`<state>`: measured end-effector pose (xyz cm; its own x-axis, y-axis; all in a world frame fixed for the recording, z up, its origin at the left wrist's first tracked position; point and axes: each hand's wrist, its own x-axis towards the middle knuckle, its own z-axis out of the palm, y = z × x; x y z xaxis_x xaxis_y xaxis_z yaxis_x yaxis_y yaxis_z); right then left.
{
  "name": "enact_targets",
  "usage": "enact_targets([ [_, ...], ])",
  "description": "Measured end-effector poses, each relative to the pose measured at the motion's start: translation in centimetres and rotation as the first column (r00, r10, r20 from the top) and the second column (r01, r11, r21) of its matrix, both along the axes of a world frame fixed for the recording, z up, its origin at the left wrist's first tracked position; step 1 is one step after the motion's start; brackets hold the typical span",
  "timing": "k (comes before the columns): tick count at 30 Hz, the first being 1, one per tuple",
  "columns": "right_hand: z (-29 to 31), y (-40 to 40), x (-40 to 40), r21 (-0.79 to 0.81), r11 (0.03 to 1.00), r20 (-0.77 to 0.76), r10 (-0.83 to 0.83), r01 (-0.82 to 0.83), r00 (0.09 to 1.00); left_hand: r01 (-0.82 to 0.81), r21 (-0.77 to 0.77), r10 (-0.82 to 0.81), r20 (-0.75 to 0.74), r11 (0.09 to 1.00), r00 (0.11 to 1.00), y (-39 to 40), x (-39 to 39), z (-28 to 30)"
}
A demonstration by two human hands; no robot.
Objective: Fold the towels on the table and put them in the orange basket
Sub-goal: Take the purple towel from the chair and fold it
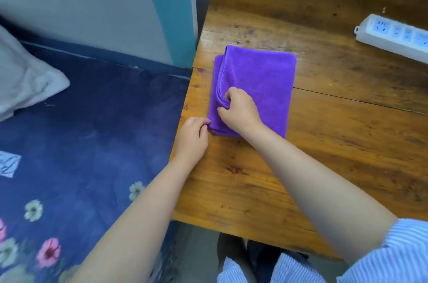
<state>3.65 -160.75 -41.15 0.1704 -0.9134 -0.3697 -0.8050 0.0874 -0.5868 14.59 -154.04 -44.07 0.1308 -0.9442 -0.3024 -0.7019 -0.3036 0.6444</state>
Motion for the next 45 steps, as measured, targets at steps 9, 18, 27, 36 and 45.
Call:
enact_targets([
  [9,0.7,2.4,-4.2,-0.054,0.988,0.053,0.149,-0.146,0.987,-0.315,0.111,0.332,-0.205,0.943,0.921,-2.9,-0.8,1.3],
  [18,0.1,0.4,-9.5,-0.387,0.909,-0.118,0.119,-0.156,0.986,-0.271,0.005,0.268,-0.165,0.962,0.949,-5.2,-3.9,2.7],
  [27,-1.7,0.8,-9.5,-0.177,0.884,-0.344,0.356,-0.432,0.869,-0.329,-0.024,0.319,-0.190,0.944,0.928,-1.7,-2.5,0.9],
  [36,-1.8,1.1,-8.8,-0.015,0.938,-0.480,0.297,-0.346,0.825,-0.301,0.046,0.289,0.176,0.952,0.941,-2.6,-2.6,0.3],
  [45,-2.4,-4.4,-8.7,-0.142,0.848,-0.490,0.389,-0.511,0.780,0.407,-0.029,-0.361,0.408,0.913,0.838,-3.9,-4.5,0.1],
])
